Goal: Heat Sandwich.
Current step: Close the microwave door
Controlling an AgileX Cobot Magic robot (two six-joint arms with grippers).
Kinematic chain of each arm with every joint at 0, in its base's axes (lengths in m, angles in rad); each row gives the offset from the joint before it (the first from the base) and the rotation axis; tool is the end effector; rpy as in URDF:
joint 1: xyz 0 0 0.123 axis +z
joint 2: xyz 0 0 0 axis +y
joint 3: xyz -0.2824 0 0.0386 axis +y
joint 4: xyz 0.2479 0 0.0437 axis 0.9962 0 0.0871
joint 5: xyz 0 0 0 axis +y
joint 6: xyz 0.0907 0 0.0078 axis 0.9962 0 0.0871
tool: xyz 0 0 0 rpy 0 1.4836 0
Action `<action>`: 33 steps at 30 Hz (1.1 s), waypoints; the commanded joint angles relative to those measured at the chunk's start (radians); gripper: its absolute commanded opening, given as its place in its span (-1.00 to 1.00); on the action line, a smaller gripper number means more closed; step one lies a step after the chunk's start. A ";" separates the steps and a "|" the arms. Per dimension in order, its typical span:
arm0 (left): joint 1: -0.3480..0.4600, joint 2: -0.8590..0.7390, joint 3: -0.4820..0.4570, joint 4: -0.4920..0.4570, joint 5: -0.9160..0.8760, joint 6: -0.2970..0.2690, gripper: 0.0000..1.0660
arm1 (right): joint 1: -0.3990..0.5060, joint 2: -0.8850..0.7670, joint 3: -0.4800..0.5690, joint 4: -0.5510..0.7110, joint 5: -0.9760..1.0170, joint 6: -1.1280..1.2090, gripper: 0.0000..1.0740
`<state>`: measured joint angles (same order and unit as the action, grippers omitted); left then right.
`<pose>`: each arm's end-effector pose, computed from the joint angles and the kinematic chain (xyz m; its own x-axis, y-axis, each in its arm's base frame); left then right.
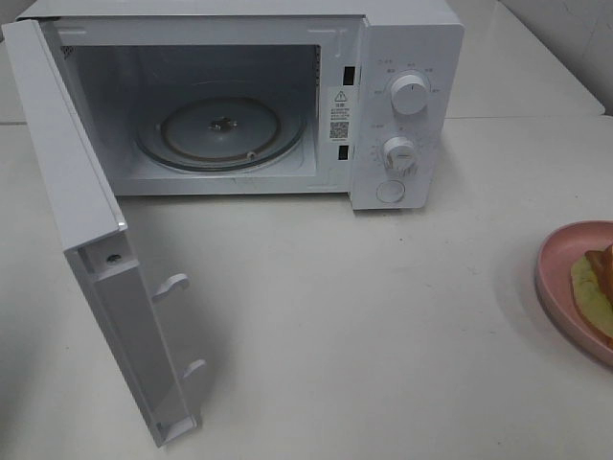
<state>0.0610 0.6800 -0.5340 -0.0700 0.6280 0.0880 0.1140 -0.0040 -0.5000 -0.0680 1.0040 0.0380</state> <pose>0.1266 0.0040 0.2801 -0.6326 -0.0073 -0.7745 -0.0094 1.0000 -0.0018 -0.0027 -0.0056 0.2820 -0.3977 -0.0441 -0.9165 -0.0608 0.9979 -0.0216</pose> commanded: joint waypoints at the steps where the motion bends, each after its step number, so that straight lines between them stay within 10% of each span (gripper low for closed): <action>1: -0.002 0.061 0.024 -0.002 -0.143 -0.006 -1.00 | -0.008 -0.026 0.002 0.001 -0.005 -0.002 0.40; 25: -0.002 0.478 0.276 0.040 -1.133 -0.005 -1.00 | -0.008 -0.026 0.002 0.001 -0.005 -0.002 0.40; 33: -0.005 0.642 0.275 0.197 -1.277 -0.123 -1.00 | -0.008 -0.026 0.002 0.001 -0.005 -0.002 0.40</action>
<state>0.0610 1.2870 -0.2590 0.0690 -0.5940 0.0000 0.1140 -0.0040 -0.5000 -0.0660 1.0040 0.0380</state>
